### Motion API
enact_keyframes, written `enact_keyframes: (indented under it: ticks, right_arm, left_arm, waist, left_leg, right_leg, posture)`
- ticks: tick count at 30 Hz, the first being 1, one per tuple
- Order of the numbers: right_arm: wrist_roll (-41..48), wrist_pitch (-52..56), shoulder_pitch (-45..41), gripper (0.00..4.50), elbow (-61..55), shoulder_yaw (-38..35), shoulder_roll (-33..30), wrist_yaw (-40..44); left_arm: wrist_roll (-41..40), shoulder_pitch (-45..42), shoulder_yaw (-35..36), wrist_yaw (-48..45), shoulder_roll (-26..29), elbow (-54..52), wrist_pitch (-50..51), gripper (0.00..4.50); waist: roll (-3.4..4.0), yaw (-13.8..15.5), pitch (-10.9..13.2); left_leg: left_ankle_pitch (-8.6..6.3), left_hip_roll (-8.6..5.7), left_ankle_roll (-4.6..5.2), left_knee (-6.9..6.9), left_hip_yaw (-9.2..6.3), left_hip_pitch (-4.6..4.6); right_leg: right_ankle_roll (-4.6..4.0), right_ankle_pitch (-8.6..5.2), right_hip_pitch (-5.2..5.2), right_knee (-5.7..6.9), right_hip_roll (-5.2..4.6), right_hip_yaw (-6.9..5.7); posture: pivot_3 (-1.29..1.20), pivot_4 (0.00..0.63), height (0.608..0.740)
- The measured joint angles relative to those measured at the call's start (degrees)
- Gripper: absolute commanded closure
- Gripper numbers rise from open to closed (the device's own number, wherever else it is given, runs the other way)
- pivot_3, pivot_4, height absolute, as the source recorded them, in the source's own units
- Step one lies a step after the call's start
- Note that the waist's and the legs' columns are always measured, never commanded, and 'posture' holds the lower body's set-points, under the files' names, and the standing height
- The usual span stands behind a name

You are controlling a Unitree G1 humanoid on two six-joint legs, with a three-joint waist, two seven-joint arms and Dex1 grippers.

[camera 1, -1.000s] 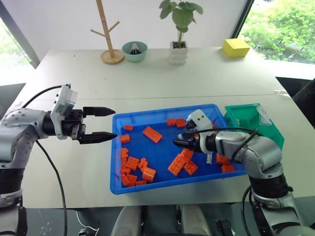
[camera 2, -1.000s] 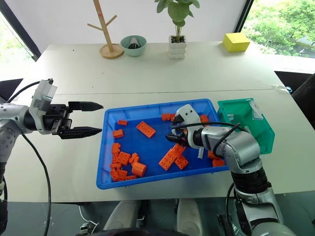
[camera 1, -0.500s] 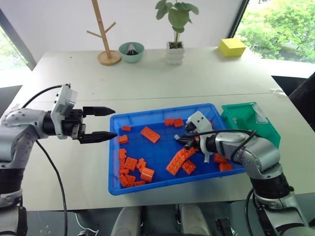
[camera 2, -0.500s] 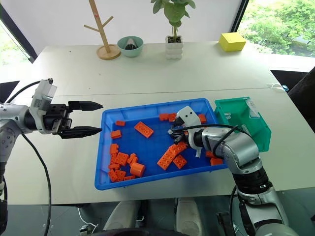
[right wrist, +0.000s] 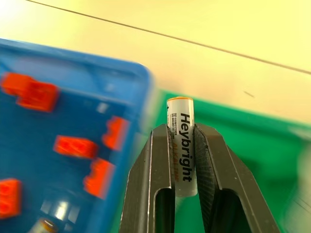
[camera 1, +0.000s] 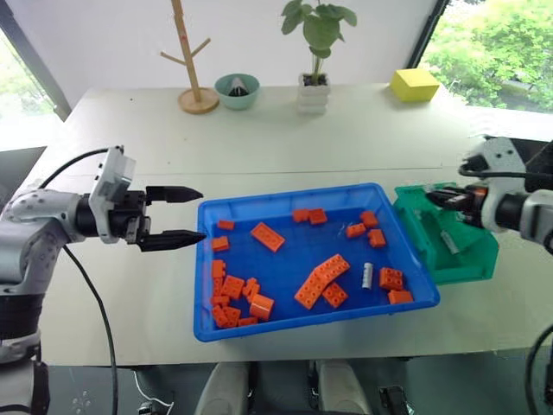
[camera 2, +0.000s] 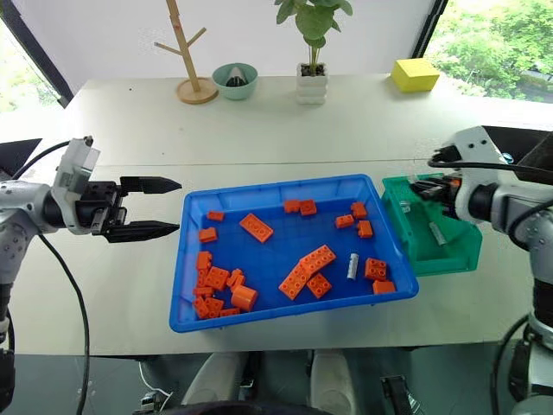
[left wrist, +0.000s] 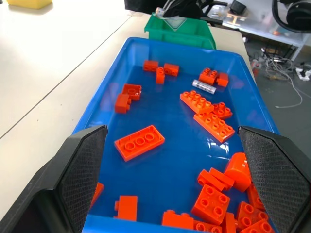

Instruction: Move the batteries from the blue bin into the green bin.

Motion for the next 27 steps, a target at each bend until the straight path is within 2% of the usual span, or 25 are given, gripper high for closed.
enact_keyframes:
  ticks: [1, 3, 5, 9, 13, 16, 22, 24, 27]
  right_arm:
    - [-0.1, -0.4, 2.0, 4.43, 0.0, -0.7, -0.6, 0.4]
    - [-0.3, -0.5, 5.3, 3.35, 0.1, -1.5, -0.8, 0.8]
    - [-0.3, -0.5, 6.4, 2.61, -0.1, -1.7, -0.4, 0.5]
    - [-0.3, -0.5, 6.8, 0.67, -0.7, -1.7, 0.8, -0.7]
    - [0.1, -0.2, 5.1, 0.67, -1.9, -1.7, 0.8, -1.0]
    - [2.2, 3.2, 0.6, 0.67, -5.5, -1.6, 2.1, -1.9]
    - [8.8, 14.0, -1.4, 0.67, -17.0, 1.0, 12.2, -4.6]
    - [9.3, 17.6, 0.0, 0.67, -19.7, 1.5, 16.5, -6.8]
    - [9.4, 19.7, 3.9, 0.67, -21.2, 3.0, 18.2, -9.2]
  left_arm:
    - [0.1, -0.4, -0.1, 0.0, -0.1, 0.1, 0.0, 0.0]
    - [0.3, -1.1, -0.3, -0.1, -0.3, 0.5, -0.1, 0.0]
    - [0.6, -1.6, -0.6, -0.1, -0.6, 1.0, -0.1, 0.0]
    - [1.0, -2.4, -1.7, -0.3, -1.2, 1.5, -0.1, 0.0]
    - [1.0, -2.9, -1.8, -0.7, -1.2, 2.0, -0.1, 0.0]
    - [1.0, -3.0, -1.9, -0.9, -1.2, 2.1, -0.1, 0.0]
    - [1.1, -3.0, -1.9, -0.9, -1.1, 2.1, -0.1, 0.0]
    - [1.0, -3.0, -1.9, -0.9, -1.1, 2.1, -0.1, 0.0]
    - [1.0, -2.9, -1.9, -0.9, -1.1, 2.1, -0.1, 0.0]
  waist:
    - [0.0, 0.0, 0.0]
    - [0.01, -0.2, 0.0]
    - [0.01, -0.4, 0.0]
    - [0.01, -0.8, 0.0]
    - [0.02, -0.9, 0.0]
    - [0.03, -1.2, 0.0]
    - [0.01, -0.6, 0.0]
    - [-0.01, -0.5, 0.0]
    - [0.0, -0.1, 0.0]
  left_leg:
    - [0.0, 0.01, 0.0, 0.0, 0.0, 0.0]
    - [0.0, 0.01, 0.0, 0.01, 0.03, 0.01]
    - [0.0, 0.02, 0.0, 0.02, 0.03, 0.03]
    - [0.0, 0.02, 0.01, 0.02, 0.01, 0.02]
    - [0.0, 0.02, 0.0, 0.02, 0.01, 0.03]
    - [0.0, 0.09, 0.0, 0.0, 0.0, 0.03]
    - [0.0, 0.07, 0.0, 0.0, -0.11, -0.03]
    - [0.0, 0.04, 0.0, 0.03, -0.12, -0.04]
    - [0.0, -0.01, 0.0, 0.04, -0.09, -0.04]
  right_leg:
    - [0.0, 0.0, 0.0, 0.01, 0.01, 0.0]
    - [0.0, 0.0, 0.01, 0.02, 0.0, 0.02]
    - [0.0, 0.0, 0.01, 0.03, 0.0, 0.03]
    - [0.0, 0.0, 0.01, 0.03, 0.0, 0.03]
    - [0.0, 0.0, 0.01, 0.03, 0.0, 0.03]
    - [0.0, 0.0, -0.01, 0.03, 0.05, 0.03]
    - [0.01, 0.01, 0.0, 0.02, -0.02, -0.02]
    - [0.0, 0.0, 0.02, -0.01, -0.03, -0.02]
    - [-0.02, -0.01, 0.01, -0.02, -0.05, -0.02]
  posture:
    - [0.0, 0.15, 0.702]
    - [0.0, 0.15, 0.702]
    - [0.0, 0.15, 0.702]
    - [0.0, 0.15, 0.702]
    - [0.0, 0.15, 0.702]
    - [0.0, 0.15, 0.702]
    - [0.0, 0.15, 0.702]
    - [0.0, 0.15, 0.702]
    - [0.0, 0.15, 0.702]
